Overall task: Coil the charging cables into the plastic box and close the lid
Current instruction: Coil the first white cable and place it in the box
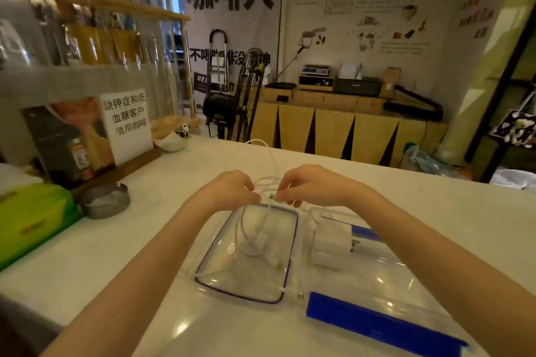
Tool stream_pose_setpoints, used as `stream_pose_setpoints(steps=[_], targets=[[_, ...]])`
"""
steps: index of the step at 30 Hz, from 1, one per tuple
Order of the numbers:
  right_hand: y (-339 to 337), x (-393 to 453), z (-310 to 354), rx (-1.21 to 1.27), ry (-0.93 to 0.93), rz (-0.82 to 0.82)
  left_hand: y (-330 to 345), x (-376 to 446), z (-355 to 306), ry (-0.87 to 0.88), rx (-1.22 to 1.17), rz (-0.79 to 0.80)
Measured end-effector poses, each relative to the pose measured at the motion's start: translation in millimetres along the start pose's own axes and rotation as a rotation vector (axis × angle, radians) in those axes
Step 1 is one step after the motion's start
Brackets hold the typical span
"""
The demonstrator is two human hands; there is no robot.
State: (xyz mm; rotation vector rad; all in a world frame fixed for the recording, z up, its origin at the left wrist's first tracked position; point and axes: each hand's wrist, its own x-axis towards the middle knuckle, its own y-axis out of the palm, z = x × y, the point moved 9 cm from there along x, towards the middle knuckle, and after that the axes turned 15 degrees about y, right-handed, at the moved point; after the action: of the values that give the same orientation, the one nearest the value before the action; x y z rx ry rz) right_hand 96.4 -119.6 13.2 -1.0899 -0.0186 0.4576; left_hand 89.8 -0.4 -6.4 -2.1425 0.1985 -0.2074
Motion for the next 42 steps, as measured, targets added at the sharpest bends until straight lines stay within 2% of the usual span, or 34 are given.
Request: stream_pose_setpoints(steps=[3,9,17,19,21,23,27,30,33,37,39,42], targets=[[18.6,-5.3,11.6,-0.046,-0.053,0.033,10.2,-4.9,11.6,-0.038,-0.099,-0.023],[68.3,-10.9,19.2,-0.301,-0.055,0.138,22.8,-13.3,22.7,-0.058,-0.227,-0.073],[78.2,-18.1,32.9,-0.343,-0.077,0.125,14.5,-15.5,20.5,-0.03,-0.379,-0.196],[68.5,-18.6,34.3,-0.287,-0.087,0.091,5.7,-18.2,12.8,-0.008,-0.471,-0.244],[51.6,-22.4,36.5,-0.209,-0.111,0.026,-0.4,-19.7,0.9,0.026,-0.67,-0.247],[29.5,-32.2,42.5,-0.125,-0.169,-0.083,-2.8,-21.5,-13.6,0.055,-0.845,-0.207],[-8.6,-57.7,48.6,0.01,-0.282,-0.29,-1.7,-21.7,-48.0,0.203,-0.999,-0.094],[-29.5,-73.6,43.5,0.074,-0.318,-0.353,-9.7,-20.2,-63.5,0.263,-1.196,-0.162],[-66.1,-84.1,21.3,0.434,-0.303,-0.49,-20.6,-21.1,-83.1,0.343,-1.344,-0.206],[-92.7,-83.0,-16.8,0.798,-0.197,-0.759,-28.8,-24.7,-111.5,0.425,-1.342,-0.206],[-92.4,-73.4,-21.0,0.832,-0.169,-0.73,-30.8,-27.9,-126.9,0.462,-1.336,-0.17],[-80.9,-63.1,2.0,0.741,-0.299,-0.504,-37.1,-35.4,-154.2,0.572,-1.359,-0.094]])
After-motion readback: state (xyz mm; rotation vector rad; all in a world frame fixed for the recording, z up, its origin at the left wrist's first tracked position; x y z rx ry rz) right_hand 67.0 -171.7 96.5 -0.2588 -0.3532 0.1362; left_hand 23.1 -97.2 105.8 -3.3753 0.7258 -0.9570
